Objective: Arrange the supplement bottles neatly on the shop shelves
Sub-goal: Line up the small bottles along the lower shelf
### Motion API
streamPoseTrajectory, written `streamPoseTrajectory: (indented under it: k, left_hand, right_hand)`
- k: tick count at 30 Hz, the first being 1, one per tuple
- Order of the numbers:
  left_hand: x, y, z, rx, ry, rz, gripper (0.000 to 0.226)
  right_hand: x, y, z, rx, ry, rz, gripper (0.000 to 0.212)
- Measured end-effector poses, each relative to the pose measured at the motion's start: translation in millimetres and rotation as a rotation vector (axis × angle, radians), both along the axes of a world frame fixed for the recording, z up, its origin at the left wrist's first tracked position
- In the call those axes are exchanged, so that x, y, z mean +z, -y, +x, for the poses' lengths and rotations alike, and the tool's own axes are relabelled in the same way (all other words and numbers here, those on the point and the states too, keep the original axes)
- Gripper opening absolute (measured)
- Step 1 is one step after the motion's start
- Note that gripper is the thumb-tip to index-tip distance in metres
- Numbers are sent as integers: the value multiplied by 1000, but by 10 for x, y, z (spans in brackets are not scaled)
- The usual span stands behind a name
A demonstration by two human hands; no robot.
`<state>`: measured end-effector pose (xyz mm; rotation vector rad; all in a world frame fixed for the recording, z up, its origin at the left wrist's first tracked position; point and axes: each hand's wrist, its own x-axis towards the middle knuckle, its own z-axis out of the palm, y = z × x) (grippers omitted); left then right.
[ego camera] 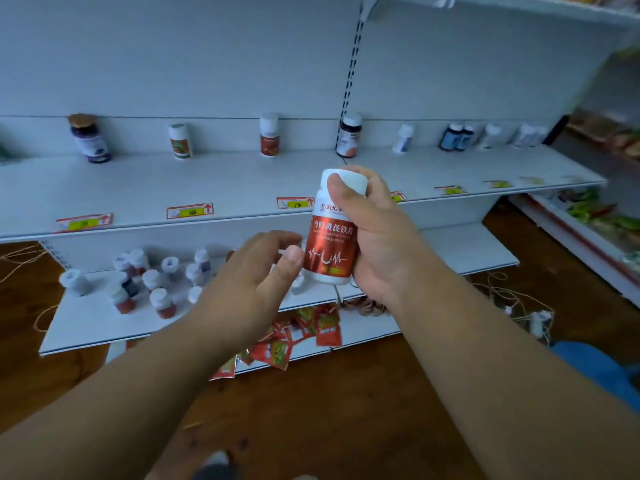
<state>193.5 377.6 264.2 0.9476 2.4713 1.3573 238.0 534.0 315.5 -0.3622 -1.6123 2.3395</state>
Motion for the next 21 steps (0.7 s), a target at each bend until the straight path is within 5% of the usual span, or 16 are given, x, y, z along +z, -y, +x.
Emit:
streamPoseTrajectory:
  k: [9, 15, 21]
  left_hand:
    - [-152, -965, -356, -39, 8, -67, 78]
    - [-526, -1484, -1370, -70, -127, -213, 92]
    - [-527, -1840, -2460, -7, -104, -349, 97]
  right_hand:
    - [-183, -989, -444, -17, 95, 150, 23]
    - [-483, -1574, -1317, -96, 186, 479, 48]
    - [-433, -2057, -2355, -41, 287, 701, 46]
